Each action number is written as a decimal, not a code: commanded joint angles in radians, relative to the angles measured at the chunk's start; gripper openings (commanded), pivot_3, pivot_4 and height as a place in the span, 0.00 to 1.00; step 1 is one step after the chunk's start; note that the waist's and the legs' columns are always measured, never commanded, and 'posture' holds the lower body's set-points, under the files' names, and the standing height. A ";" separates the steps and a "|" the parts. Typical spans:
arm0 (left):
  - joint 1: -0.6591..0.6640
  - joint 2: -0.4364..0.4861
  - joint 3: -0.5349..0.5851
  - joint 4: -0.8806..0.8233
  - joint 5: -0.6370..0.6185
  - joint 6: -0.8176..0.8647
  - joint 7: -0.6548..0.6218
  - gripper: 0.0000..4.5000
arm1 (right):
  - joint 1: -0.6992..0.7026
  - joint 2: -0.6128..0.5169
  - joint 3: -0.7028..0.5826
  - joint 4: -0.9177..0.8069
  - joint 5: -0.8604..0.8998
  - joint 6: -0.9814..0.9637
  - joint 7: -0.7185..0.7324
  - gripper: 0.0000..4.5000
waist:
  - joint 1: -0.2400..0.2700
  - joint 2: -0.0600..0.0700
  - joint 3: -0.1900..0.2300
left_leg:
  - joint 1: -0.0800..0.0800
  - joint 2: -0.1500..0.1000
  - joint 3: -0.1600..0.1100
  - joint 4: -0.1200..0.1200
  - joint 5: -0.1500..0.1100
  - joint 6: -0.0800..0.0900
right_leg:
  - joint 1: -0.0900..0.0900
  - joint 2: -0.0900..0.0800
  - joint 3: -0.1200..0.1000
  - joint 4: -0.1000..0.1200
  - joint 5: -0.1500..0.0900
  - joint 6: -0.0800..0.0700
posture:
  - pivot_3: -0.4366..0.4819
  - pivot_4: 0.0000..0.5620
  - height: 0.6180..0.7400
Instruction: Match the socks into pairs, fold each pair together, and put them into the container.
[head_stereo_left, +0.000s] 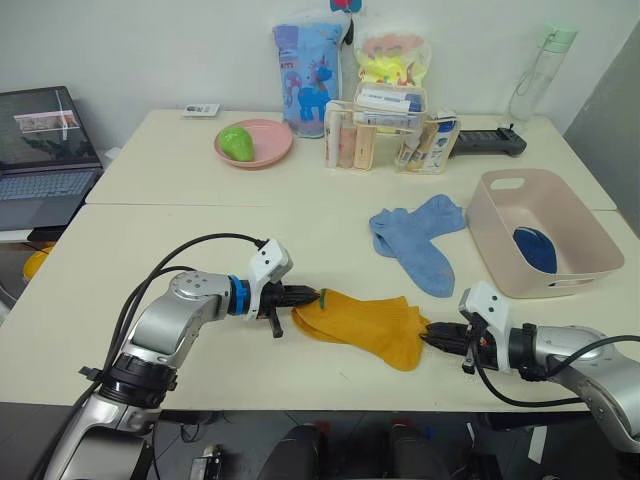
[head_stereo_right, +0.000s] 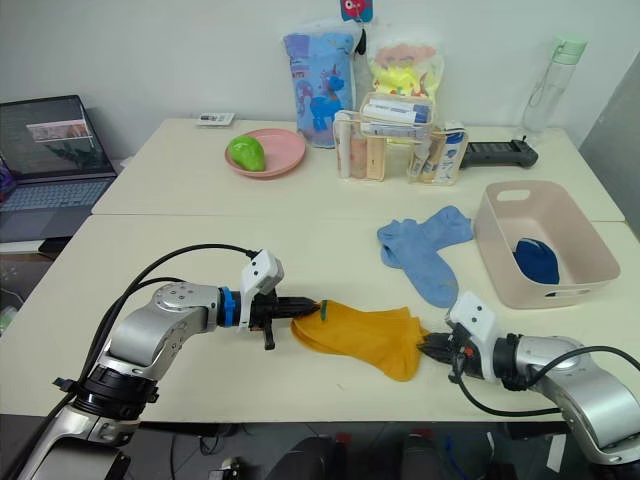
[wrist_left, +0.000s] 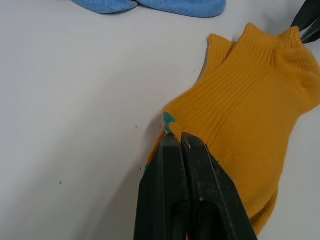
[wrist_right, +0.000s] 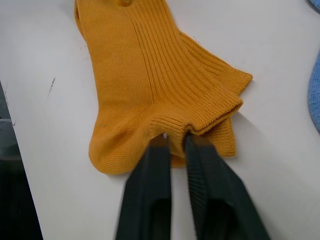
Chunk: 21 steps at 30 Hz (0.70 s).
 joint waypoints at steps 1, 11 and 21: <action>0.004 0.008 0.025 -0.039 -0.004 -0.007 0.000 0.00 | -0.016 -0.004 -0.023 -0.009 0.027 -0.008 0.008 0.00 | 0.000 0.000 0.000 | 0.000 0.000 0.000 0.000 0.000 0.000 | 0.000 0.000 0.000 0.000 0.000 0.000 | 0.48 0.27 1.00; 0.147 -0.015 0.165 -0.214 -0.138 0.108 0.084 0.00 | -0.101 -0.056 -0.025 0.006 0.057 0.039 0.033 0.00 | -0.001 0.000 0.000 | 0.000 0.000 0.000 0.000 0.000 0.000 | 0.000 0.000 0.000 0.000 0.000 0.000 | 0.48 0.27 1.00; 0.314 -0.048 0.240 -0.384 -0.225 0.191 0.214 0.00 | -0.187 -0.100 0.023 0.090 0.022 0.044 0.064 0.00 | 0.000 0.000 0.000 | 0.000 0.000 0.000 0.000 0.000 0.000 | 0.000 0.000 0.000 0.000 0.000 0.000 | 0.48 0.27 1.00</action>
